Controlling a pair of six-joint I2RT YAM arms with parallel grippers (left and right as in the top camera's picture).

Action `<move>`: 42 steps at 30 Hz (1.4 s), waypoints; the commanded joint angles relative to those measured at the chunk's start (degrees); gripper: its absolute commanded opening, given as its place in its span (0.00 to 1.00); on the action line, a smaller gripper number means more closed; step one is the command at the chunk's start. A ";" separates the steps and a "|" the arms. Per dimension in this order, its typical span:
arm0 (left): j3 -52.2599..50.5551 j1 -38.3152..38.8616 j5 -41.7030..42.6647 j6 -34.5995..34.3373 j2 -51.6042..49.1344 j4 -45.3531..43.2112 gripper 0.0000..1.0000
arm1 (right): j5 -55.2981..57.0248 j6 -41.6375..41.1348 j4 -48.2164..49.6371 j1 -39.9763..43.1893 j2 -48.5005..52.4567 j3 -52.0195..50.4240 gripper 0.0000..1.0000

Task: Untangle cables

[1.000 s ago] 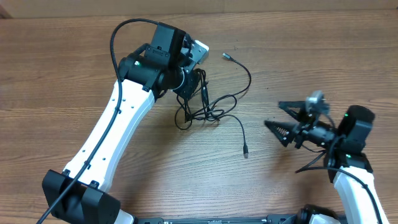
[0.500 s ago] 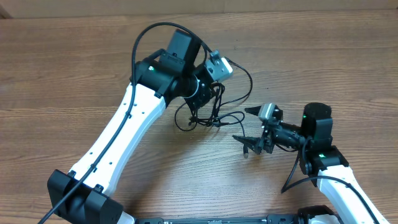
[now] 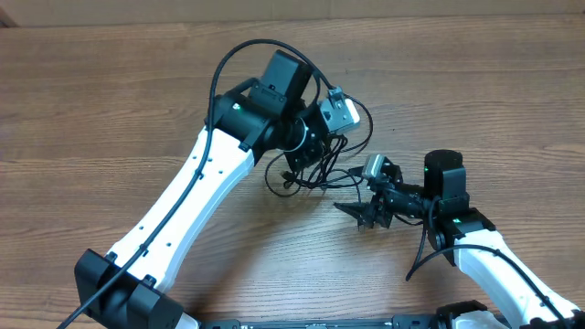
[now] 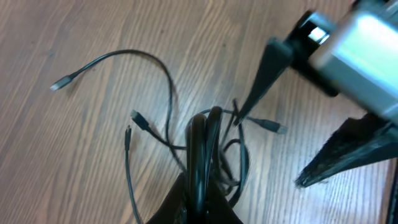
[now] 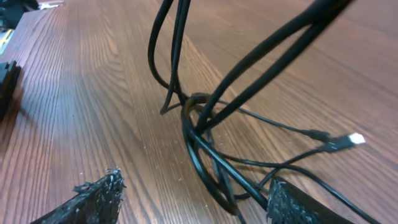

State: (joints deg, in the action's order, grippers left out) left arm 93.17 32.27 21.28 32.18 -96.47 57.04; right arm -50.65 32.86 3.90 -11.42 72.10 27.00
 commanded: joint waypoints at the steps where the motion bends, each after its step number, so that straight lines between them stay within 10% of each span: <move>1: 1.16 1.01 2.73 1.31 0.20 -0.57 0.05 | 0.76 0.26 0.50 -1.07 0.48 0.44 0.71; 30: 1.16 1.29 9.29 -1.53 0.20 -5.14 0.05 | 4.37 3.69 -5.42 -2.14 0.70 0.39 0.64; 42: 1.16 1.29 13.53 -4.20 0.20 -6.58 0.04 | 8.59 3.69 -5.68 -2.14 3.78 0.39 0.41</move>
State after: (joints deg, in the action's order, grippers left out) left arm 93.17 33.04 31.77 29.89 -96.47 50.92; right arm -44.51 36.27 -1.85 -13.23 74.19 27.00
